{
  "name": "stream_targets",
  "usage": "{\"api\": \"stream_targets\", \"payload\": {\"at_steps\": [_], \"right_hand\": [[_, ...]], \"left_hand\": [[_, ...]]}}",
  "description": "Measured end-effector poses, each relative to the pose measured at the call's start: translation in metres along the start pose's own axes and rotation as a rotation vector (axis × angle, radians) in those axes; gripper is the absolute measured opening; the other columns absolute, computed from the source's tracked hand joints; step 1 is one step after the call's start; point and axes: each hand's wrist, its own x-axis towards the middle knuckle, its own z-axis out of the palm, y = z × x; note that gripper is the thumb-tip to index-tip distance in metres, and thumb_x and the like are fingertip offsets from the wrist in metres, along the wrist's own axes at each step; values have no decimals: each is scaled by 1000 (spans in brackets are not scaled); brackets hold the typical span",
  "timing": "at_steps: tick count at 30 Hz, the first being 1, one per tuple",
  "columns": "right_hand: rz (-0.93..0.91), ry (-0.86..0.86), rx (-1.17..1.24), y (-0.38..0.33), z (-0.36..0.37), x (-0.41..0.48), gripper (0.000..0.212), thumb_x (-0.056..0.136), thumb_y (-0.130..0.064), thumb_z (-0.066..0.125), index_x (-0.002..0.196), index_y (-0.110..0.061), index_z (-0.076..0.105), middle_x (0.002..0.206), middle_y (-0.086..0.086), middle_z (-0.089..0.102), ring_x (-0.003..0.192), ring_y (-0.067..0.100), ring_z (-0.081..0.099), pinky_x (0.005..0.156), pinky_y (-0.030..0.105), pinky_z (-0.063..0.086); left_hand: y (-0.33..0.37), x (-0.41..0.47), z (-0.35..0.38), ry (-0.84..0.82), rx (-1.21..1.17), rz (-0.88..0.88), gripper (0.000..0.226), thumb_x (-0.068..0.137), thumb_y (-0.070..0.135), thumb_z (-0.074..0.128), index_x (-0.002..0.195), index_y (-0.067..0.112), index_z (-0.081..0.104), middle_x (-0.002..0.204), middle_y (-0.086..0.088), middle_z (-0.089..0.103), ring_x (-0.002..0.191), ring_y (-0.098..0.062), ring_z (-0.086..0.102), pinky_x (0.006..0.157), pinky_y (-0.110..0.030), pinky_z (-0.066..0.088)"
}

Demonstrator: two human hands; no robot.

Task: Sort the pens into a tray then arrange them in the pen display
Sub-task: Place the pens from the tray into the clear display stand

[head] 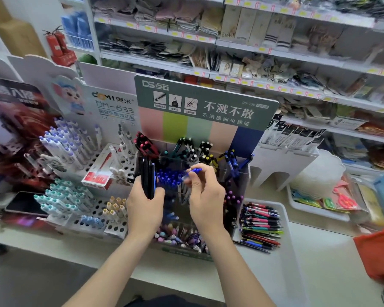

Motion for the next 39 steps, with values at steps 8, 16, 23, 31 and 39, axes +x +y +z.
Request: {"api": "stream_targets", "payload": {"at_steps": [8,16,23,31,39], "right_hand": [[24,-299,-125,4,0,24,4,110,-19,55,111,-22,58,76,-2,66,60,18,59,61,45,51],[-158,-27,-201,-14,-6,36,10,111,-10,52,119,-14,56,85,-4,67,68,8,62,60,23,46],[-272,-244,-352,-5,15,35,20,107,-9,59,126,-14,65,98,2,71,92,21,66,82,43,56],[-306,-252,-378,-21,19,53,23,102,-9,67,123,-16,64,83,-4,71,70,11,63,67,34,54],[-297,-359,-373,-25,18,51,16,97,-11,74,112,-17,75,87,-10,71,70,8,64,72,34,59]], "left_hand": [[6,8,-14,-105,-2,-53,18,96,12,64,89,26,55,74,9,56,65,-13,52,64,-35,45],[-2,19,-15,-186,116,-42,58,87,39,63,141,18,56,127,-6,71,116,-29,67,101,-54,58],[3,23,-19,-225,88,28,28,95,13,68,111,36,67,90,7,75,85,-11,69,81,-39,59],[-8,35,-24,-203,49,29,30,92,22,69,120,32,68,96,7,75,92,-17,71,79,-39,58],[-5,36,-25,-130,-12,56,23,96,11,66,106,32,67,80,12,68,72,-11,64,62,-28,46]]}}
